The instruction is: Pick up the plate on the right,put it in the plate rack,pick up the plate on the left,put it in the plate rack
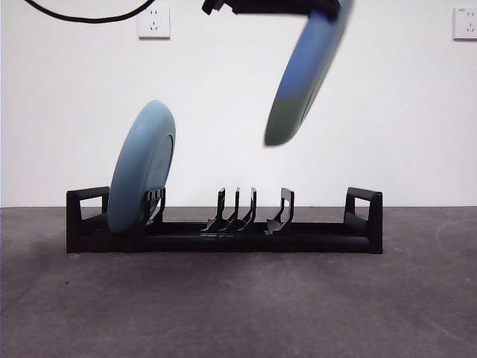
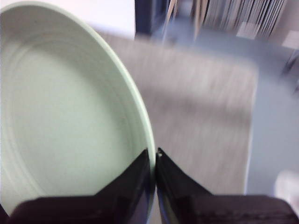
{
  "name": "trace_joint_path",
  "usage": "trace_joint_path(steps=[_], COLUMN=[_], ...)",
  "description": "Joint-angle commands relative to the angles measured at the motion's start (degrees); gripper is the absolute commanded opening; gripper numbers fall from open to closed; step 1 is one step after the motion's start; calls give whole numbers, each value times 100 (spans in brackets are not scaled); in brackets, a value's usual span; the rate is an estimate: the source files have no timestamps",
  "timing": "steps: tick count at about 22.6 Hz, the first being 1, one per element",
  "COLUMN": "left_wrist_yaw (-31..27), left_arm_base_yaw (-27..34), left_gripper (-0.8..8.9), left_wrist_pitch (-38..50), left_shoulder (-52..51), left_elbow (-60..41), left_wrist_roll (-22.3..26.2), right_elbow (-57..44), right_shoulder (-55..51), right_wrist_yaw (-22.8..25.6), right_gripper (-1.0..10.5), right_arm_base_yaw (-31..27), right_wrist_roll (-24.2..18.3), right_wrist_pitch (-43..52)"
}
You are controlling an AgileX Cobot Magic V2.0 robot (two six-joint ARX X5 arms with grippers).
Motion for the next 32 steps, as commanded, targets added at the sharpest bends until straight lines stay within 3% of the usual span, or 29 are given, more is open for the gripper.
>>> trace_joint_path(steps=[1, 6, 15, 32], left_wrist_yaw=[426, 721, 848, 682], left_arm_base_yaw=[354, 898, 1241, 1379], left_gripper=[-9, -9, -9, -9], left_wrist_pitch=[623, 1309, 2214, 2369], left_shoulder=[15, 37, 601, 1606], left_elbow=[-31, -31, -31, -31], left_wrist_roll=[-848, -1388, -2317, -2319], right_elbow=[-13, -13, -13, -13], right_shoulder=[13, 72, 168, 350], right_wrist_yaw=[26, 20, 13, 17], right_gripper=[314, 314, 312, 312], right_arm_base_yaw=[-13, -13, -13, -13], right_wrist_roll=[-50, -50, -46, -94], right_wrist_pitch=[20, 24, 190, 275])
